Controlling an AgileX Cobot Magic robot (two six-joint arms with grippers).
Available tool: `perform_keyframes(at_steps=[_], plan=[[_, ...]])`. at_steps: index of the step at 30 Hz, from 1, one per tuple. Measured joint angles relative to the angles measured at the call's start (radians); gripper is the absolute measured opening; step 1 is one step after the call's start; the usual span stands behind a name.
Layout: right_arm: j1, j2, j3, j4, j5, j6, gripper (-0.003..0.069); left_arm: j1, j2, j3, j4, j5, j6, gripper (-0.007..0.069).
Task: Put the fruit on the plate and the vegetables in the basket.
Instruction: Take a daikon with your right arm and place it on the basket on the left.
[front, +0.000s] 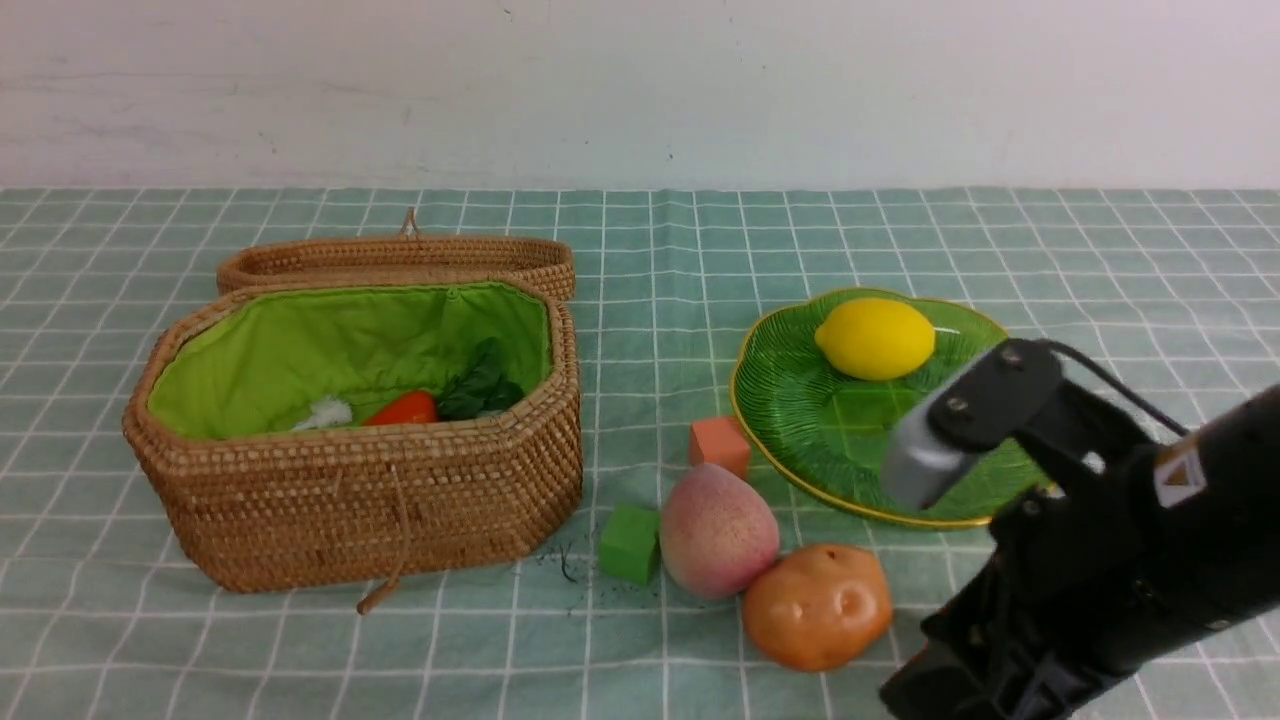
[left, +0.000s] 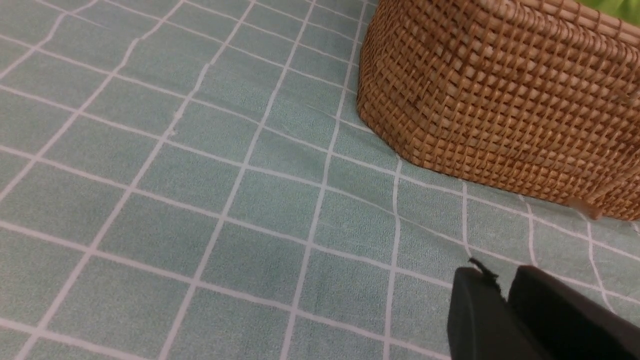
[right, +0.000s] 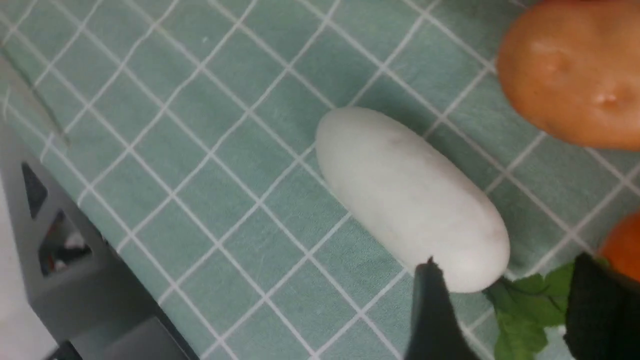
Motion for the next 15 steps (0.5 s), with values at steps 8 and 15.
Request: perform_keyframes(at_steps=[8,15], plan=[[0.242,0.174,-0.011,-0.314,-0.119,-0.268,0.0675,0.0,0.0,0.0,0.0,0.0,0.0,0.0104],[0.331,0.298,-0.014,-0.426,-0.176,-0.208,0.0675,0.0,0.0,0.0,0.0,0.0,0.0,0.0113]])
